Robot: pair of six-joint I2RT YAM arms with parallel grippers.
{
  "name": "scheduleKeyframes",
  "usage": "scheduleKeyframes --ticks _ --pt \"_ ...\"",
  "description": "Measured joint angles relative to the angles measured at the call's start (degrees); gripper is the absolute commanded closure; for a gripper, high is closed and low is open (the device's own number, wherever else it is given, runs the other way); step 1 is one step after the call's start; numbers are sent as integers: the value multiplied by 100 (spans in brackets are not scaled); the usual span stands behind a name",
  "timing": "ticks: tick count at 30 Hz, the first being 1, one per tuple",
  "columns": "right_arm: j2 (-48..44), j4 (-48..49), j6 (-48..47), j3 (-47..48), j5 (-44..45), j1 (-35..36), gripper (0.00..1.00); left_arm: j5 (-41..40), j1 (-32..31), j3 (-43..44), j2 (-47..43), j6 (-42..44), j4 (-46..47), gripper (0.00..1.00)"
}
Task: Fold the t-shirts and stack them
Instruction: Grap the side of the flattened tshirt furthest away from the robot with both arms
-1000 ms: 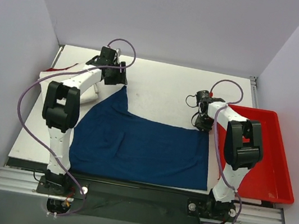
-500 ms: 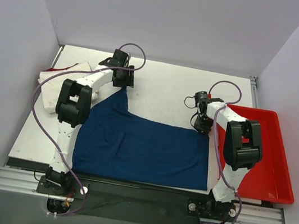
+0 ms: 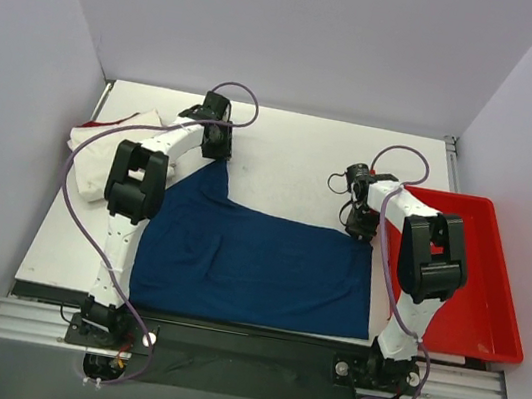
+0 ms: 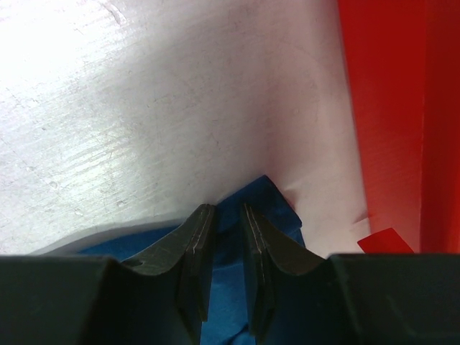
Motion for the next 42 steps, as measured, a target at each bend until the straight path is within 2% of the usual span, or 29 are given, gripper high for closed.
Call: scheduleKeyframes --ticks 1,4,6,11,23,37,42 --pt "0 -13 0 0 -2 0 78 0 0 17 13 -9 7 70" --pt "0 -76 0 9 -2 0 78 7 0 20 26 -37 -13 92" --pt "0 -98 0 15 0 0 72 -2 4 20 28 -63 -15 100" --pt "-4 -133 4 15 20 -2 64 -17 94 9 22 -120 -17 100" --pt "-35 -184 7 118 118 -157 62 -229 402 -330 -452 -133 -26 100" --pt "109 -66 50 164 160 -170 64 -240 400 -481 -684 -109 -20 100" --pt "179 -63 87 258 155 -195 72 -232 404 -511 -717 -92 -20 100"
